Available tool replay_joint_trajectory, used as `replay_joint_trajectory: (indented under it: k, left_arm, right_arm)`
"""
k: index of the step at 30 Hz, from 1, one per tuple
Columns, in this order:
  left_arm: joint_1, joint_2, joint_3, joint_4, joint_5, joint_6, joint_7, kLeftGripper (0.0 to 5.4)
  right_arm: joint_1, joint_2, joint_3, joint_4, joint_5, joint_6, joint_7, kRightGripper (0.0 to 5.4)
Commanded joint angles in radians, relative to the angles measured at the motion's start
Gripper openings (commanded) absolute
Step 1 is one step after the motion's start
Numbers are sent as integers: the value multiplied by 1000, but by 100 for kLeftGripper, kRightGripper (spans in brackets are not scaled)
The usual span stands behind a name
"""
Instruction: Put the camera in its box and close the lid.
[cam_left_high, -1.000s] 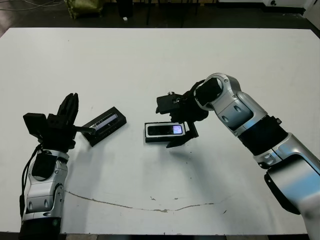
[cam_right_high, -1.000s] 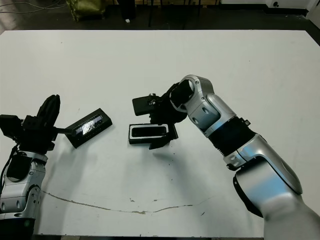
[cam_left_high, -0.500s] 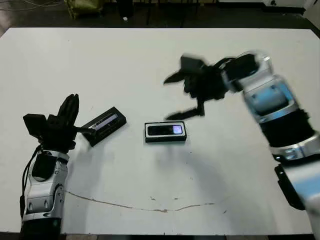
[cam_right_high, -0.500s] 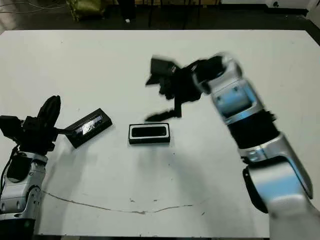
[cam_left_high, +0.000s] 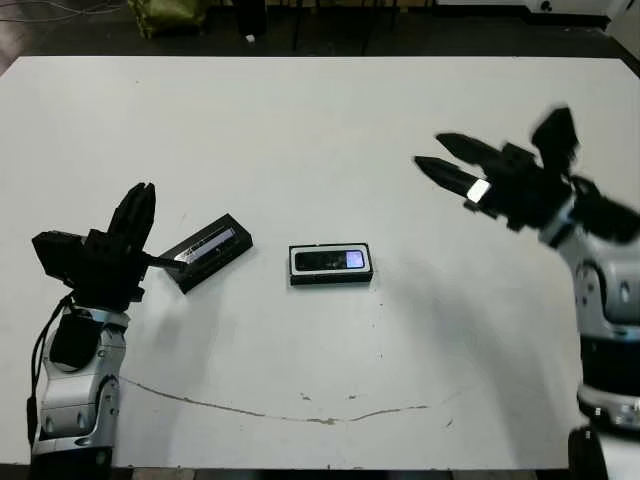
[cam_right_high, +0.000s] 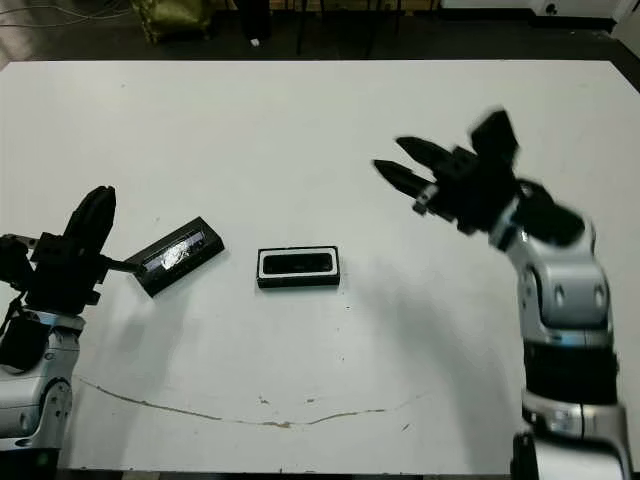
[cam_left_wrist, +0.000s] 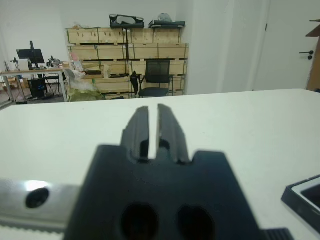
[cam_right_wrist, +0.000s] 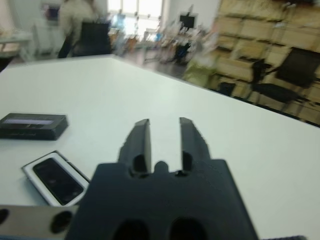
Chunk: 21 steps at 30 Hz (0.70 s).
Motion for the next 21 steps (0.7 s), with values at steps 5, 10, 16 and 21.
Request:
replay_joint_trajectory:
  k: [5,10,16,21]
  left_arm:
    - [13,15,-4,-6,2,28,2,0]
    - [15,16,-6,-12,1,32,2,0]
    - [25,21,-8,-36,15,59,11,0]
    - [26,33,1,-35,5,65,-8,0]
  right_arm:
    - [236,67,-45,-93,8,-135,-172,2]
    - [364,139,-47,-228,77,-174,-267,2]
    - [450,191,-19,-283,47,-214,-366,2]
    - [481,202,19,-342,56,-182,-416,2]
